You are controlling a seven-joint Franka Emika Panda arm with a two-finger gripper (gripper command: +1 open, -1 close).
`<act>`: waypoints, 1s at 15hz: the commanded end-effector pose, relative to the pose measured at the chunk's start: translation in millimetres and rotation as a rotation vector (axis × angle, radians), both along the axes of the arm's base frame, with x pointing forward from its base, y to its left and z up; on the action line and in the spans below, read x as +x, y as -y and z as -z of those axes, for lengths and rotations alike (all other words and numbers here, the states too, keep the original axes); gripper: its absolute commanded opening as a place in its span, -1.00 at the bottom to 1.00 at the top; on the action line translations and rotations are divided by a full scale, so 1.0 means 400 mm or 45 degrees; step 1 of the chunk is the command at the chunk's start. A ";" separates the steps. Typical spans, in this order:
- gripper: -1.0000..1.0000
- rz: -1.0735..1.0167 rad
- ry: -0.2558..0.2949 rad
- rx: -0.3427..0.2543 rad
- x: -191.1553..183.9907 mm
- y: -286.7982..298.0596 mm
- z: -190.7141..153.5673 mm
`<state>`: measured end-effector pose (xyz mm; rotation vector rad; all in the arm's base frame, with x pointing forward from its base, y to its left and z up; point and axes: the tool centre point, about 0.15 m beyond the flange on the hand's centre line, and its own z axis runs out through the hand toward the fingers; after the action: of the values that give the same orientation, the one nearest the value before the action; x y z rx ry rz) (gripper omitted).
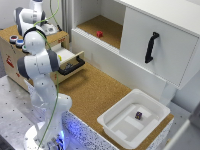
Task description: Move the green light switch to turn on the green light
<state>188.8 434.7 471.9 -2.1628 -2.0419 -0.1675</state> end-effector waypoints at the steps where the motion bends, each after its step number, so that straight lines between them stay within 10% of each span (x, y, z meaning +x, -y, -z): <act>1: -1.00 -0.091 0.089 -0.025 -0.062 -0.006 0.018; 11: -1.00 -0.124 0.046 -0.155 -0.065 -0.050 0.139; 15: -1.00 -0.139 0.109 -0.019 -0.082 0.060 0.021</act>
<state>161.3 440.7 456.3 -2.0854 -2.1719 -0.1374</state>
